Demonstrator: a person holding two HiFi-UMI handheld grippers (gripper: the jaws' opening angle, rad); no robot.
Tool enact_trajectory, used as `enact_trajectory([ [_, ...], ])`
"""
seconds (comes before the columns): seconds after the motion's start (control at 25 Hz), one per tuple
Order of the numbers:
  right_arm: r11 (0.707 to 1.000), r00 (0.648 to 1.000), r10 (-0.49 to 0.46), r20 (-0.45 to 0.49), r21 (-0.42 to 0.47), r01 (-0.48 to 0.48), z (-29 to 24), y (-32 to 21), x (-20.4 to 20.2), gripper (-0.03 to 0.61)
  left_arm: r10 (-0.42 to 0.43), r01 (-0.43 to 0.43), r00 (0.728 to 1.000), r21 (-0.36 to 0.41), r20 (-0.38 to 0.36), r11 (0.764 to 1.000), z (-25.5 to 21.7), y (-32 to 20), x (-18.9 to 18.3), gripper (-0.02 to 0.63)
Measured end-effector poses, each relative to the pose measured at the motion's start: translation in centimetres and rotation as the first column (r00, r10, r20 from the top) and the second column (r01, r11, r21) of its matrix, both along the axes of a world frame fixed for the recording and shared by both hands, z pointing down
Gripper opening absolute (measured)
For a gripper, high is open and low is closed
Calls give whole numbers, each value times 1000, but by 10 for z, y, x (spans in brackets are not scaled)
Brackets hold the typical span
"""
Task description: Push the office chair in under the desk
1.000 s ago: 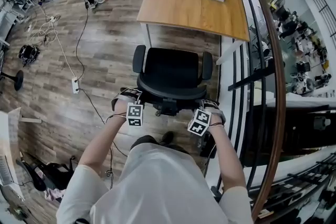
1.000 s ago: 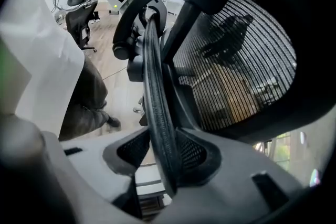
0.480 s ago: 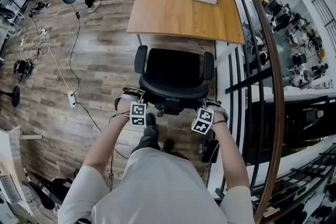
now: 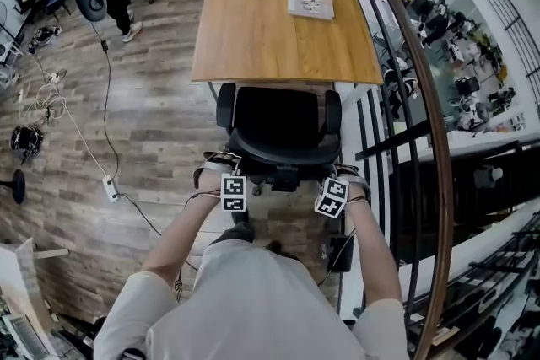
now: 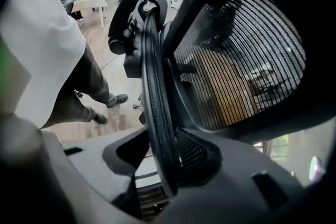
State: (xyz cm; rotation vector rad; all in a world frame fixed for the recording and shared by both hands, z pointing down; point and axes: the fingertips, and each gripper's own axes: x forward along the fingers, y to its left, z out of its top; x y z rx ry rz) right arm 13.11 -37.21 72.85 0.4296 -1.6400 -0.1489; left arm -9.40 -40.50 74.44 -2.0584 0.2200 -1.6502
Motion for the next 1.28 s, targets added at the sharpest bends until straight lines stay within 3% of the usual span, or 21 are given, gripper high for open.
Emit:
enact_trajectory([
  [0.32,996,998,-24,-56,82,28,4,-60,22,156,19,-19,1000,1,-18,1000,-3,-59,16,75],
  [0.76,995,997,-17,-76,99,24,4,-121,40,153,3,-3,1000,12,-8,1000,-1,-117,33,74],
  [1.28,987,992,-107,-72,116,114,4,-189,64,147,-39,39,999,16,-5,999,-2,-175,58,74],
])
